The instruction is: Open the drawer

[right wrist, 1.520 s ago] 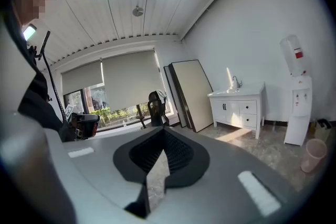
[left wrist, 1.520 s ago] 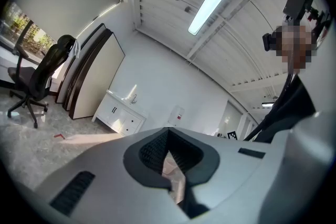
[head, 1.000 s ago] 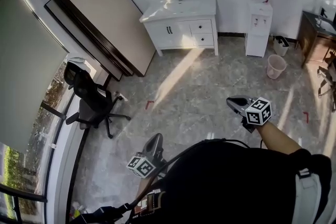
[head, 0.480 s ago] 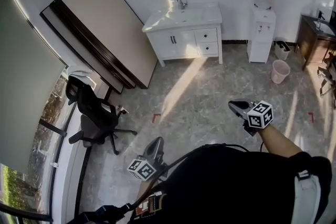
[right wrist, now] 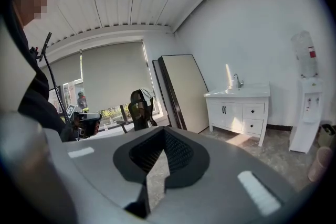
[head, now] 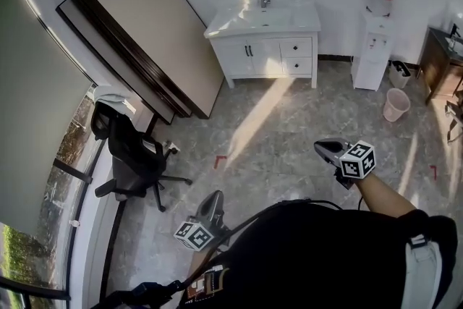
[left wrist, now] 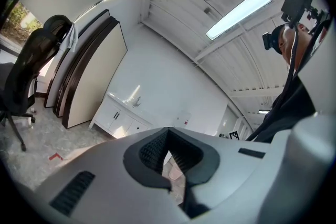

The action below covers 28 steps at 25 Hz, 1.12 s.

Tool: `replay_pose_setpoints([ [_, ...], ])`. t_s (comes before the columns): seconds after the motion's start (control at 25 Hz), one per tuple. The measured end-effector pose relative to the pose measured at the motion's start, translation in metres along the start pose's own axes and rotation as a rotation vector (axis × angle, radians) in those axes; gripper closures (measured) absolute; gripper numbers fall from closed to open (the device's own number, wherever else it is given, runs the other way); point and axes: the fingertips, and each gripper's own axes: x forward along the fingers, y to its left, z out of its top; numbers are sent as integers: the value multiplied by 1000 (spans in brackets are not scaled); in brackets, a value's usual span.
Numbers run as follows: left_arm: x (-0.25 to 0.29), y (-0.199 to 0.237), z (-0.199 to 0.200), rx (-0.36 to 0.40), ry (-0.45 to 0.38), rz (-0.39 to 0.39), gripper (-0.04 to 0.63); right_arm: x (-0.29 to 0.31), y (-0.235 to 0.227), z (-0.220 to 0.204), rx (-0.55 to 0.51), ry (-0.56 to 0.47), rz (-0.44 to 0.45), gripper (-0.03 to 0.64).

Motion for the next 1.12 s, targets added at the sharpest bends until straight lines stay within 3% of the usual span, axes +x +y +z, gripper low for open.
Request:
replay_pose_setpoints([
  [0.4, 101, 15, 29, 31, -74, 107, 604, 65, -109, 58, -54, 19, 123, 615],
  [0.64, 163, 19, 37, 5, -136, 154, 604, 94, -170, 101, -95, 9, 201, 615],
  [0.88, 216, 25, 37, -4, -115, 202, 604, 117, -226, 107, -60, 30, 232, 615],
  [1.12, 237, 55, 47, -6, -111, 199, 604, 154, -245, 102, -33, 46, 241, 615],
])
